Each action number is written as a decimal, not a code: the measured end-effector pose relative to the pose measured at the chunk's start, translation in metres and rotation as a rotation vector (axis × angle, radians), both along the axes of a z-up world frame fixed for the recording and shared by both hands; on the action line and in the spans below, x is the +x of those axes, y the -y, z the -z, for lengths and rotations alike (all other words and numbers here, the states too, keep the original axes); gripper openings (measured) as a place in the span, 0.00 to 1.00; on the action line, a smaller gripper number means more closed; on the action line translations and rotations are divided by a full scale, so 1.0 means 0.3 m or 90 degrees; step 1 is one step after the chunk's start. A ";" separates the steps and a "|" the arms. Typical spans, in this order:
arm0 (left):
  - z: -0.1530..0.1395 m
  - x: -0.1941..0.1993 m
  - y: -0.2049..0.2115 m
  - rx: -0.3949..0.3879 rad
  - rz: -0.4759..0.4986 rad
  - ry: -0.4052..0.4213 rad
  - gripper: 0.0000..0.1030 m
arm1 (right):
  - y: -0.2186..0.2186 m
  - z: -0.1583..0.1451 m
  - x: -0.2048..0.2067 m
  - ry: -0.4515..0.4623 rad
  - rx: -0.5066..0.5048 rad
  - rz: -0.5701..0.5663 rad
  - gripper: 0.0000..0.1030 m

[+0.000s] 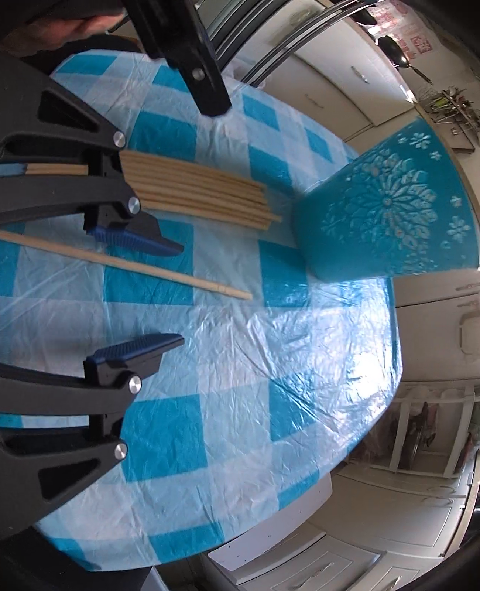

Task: Organize utensils
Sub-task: 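Close the left tool on a loose wooden stick while the right tool grasps another stick, then lift the stick in the left tool over the teal basket and release it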

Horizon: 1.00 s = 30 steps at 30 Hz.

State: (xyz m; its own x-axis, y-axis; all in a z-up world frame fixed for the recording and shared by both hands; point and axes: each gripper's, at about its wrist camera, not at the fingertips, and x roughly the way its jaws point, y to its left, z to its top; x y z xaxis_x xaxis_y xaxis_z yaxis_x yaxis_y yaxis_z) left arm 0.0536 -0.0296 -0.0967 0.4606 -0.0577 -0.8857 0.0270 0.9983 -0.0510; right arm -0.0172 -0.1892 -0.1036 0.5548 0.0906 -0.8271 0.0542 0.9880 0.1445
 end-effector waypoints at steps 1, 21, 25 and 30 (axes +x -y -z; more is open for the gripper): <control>0.017 0.011 0.006 0.005 0.000 -0.006 0.86 | -0.003 -0.001 -0.001 0.006 -0.007 -0.005 0.38; 0.095 0.117 0.095 0.037 0.039 -0.031 0.19 | 0.040 0.010 0.056 0.035 -0.027 -0.077 0.10; 0.097 0.125 0.097 0.002 0.074 -0.039 0.05 | 0.052 0.010 0.088 0.028 -0.019 -0.098 0.09; 0.034 0.088 0.074 -0.038 0.095 -0.012 0.05 | 0.092 0.017 0.110 0.035 0.028 -0.105 0.07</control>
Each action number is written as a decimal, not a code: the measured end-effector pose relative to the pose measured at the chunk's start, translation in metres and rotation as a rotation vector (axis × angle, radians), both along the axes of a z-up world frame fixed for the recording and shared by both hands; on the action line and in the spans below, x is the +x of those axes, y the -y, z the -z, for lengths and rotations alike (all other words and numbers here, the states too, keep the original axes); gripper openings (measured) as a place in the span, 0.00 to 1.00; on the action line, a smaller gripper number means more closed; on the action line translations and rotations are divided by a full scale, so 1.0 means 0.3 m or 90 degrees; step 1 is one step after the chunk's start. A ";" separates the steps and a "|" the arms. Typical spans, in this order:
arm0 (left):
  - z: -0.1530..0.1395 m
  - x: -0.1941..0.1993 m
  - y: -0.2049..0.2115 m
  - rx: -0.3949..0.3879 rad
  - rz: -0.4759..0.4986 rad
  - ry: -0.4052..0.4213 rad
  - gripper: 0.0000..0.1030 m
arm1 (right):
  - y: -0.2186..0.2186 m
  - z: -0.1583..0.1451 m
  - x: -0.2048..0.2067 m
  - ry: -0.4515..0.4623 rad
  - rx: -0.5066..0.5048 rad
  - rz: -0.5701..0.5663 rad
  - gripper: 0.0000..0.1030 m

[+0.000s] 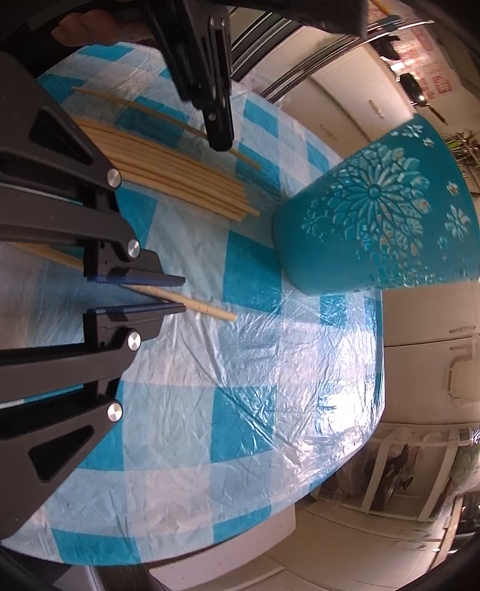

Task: Organize utensils
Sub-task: 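Lift the stick in the left tool over the teal basket and release it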

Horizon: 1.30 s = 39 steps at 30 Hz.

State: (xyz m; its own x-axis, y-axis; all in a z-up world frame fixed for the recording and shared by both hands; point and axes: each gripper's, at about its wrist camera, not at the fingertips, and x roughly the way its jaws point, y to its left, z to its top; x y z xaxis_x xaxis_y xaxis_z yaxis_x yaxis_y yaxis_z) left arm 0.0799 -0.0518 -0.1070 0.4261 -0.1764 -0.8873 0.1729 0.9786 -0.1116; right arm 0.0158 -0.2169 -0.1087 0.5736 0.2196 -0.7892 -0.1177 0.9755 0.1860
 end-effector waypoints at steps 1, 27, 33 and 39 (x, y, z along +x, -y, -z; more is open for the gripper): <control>-0.037 -0.013 -0.015 -0.020 0.000 0.015 0.05 | 0.013 0.003 0.000 0.002 0.015 0.004 0.06; -0.640 0.204 0.030 -0.192 -0.089 0.475 0.05 | 0.045 0.010 -0.011 0.023 0.075 0.011 0.08; -0.553 0.292 0.056 -0.148 -0.112 0.483 0.05 | 0.046 0.012 -0.009 0.024 0.079 0.011 0.09; -0.484 0.295 0.066 -0.117 -0.093 0.464 0.05 | 0.045 0.013 -0.010 0.024 0.078 0.011 0.09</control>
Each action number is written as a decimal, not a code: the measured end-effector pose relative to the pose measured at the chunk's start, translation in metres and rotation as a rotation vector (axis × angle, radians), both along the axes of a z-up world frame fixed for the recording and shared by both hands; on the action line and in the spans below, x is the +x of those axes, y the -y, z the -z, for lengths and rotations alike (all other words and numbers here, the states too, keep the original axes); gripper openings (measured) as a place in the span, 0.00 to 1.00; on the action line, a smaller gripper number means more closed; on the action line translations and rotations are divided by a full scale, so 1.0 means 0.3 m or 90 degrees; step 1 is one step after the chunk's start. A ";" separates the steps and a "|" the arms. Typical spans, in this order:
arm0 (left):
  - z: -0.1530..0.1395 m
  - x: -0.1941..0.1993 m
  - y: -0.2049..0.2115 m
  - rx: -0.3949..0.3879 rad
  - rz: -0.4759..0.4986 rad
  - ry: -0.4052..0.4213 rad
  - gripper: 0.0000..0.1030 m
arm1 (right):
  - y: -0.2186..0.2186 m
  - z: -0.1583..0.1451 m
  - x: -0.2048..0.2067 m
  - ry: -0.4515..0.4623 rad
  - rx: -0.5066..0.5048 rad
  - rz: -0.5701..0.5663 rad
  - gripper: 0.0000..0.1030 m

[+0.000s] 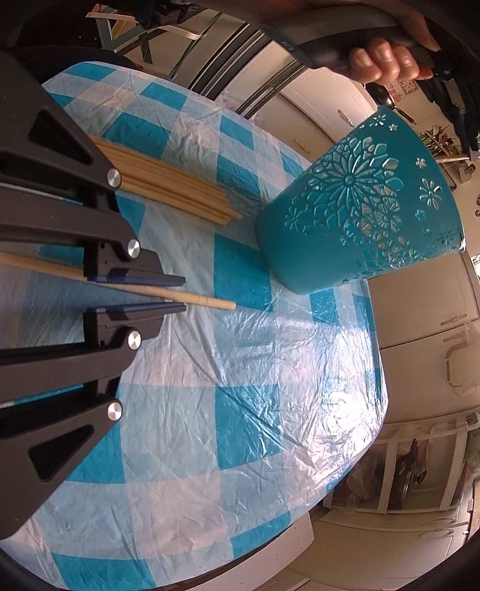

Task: Organize utensils
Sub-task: 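Lift the stick in the left tool over the teal basket and release it, then lift the stick in the right tool over the teal basket and release it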

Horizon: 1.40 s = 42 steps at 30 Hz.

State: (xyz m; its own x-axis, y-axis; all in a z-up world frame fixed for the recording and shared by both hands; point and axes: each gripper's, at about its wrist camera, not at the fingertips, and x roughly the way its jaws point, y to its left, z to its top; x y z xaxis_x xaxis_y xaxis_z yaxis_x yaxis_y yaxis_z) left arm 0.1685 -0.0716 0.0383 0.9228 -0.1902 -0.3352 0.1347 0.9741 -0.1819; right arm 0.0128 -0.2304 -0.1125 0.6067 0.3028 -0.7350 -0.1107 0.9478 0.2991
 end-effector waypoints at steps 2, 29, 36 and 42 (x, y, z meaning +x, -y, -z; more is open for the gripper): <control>0.029 -0.015 0.006 0.016 0.007 -0.013 0.05 | 0.000 0.000 -0.001 0.000 0.000 0.000 0.09; 0.357 -0.408 -0.376 0.045 -0.085 -0.167 0.84 | -0.108 -0.028 0.029 -0.056 -0.169 -0.040 0.07; 0.399 -0.409 -0.349 0.056 -0.070 -0.196 0.85 | -0.125 -0.031 0.035 -0.065 -0.207 -0.072 0.06; 0.423 -0.412 -0.341 0.056 -0.066 -0.213 0.86 | -0.056 -0.094 -0.012 -0.050 -0.087 -0.050 0.06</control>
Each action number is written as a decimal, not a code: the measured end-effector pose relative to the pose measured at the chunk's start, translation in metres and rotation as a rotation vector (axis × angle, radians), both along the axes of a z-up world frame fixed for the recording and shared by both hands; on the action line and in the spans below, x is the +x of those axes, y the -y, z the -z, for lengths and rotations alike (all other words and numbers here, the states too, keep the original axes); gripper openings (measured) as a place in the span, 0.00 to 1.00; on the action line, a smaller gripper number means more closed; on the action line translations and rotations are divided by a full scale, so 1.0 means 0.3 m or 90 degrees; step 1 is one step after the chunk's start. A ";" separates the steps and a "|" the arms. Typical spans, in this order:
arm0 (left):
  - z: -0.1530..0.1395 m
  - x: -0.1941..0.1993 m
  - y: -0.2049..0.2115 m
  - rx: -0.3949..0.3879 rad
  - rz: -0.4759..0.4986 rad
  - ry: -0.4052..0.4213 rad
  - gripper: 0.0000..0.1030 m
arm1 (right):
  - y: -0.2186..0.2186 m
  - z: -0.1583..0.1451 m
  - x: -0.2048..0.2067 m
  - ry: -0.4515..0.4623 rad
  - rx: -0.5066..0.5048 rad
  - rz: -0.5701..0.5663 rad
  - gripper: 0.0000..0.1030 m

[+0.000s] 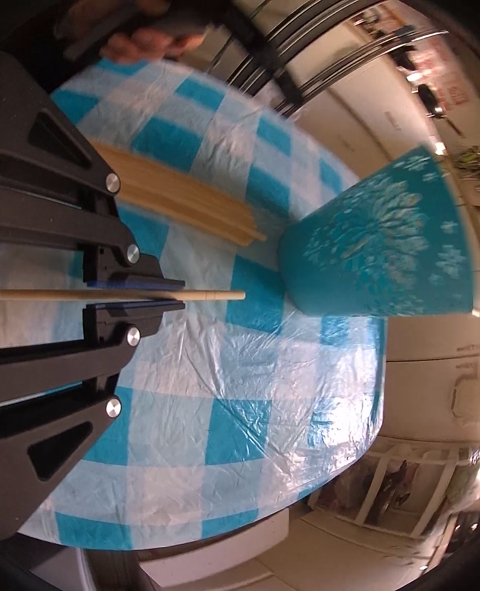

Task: Organize utensils
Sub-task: 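Lift the stick in the right tool over the teal basket and release it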

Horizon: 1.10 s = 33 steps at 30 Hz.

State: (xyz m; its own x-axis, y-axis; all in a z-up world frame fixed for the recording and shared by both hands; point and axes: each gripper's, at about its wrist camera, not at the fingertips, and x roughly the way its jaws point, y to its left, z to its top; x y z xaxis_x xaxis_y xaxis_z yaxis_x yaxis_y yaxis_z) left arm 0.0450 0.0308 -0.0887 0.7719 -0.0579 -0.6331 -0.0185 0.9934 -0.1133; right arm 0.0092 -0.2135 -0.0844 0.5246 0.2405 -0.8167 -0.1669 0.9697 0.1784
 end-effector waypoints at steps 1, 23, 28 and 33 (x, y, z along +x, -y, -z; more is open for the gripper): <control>0.000 0.003 0.003 0.000 0.001 -0.003 0.86 | 0.023 -0.037 -0.018 0.012 0.035 0.007 0.06; 0.129 -0.007 -0.040 -0.088 -0.031 -0.061 0.88 | -0.004 -0.673 0.233 0.497 0.257 0.162 0.06; 0.134 -0.010 -0.059 -0.110 -0.038 -0.058 0.88 | -0.062 -0.576 0.334 0.477 0.186 0.178 0.06; 0.137 -0.006 -0.064 -0.112 -0.036 -0.058 0.88 | -0.070 -0.484 0.351 0.436 0.152 0.170 0.06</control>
State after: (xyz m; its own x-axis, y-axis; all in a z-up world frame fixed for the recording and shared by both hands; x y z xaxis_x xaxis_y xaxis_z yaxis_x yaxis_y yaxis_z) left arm 0.0431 0.0498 -0.1299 0.7167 -0.1324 -0.6847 -0.0913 0.9555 -0.2804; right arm 0.1144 -0.1926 0.0607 0.9593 0.1634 -0.2302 -0.0813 0.9408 0.3290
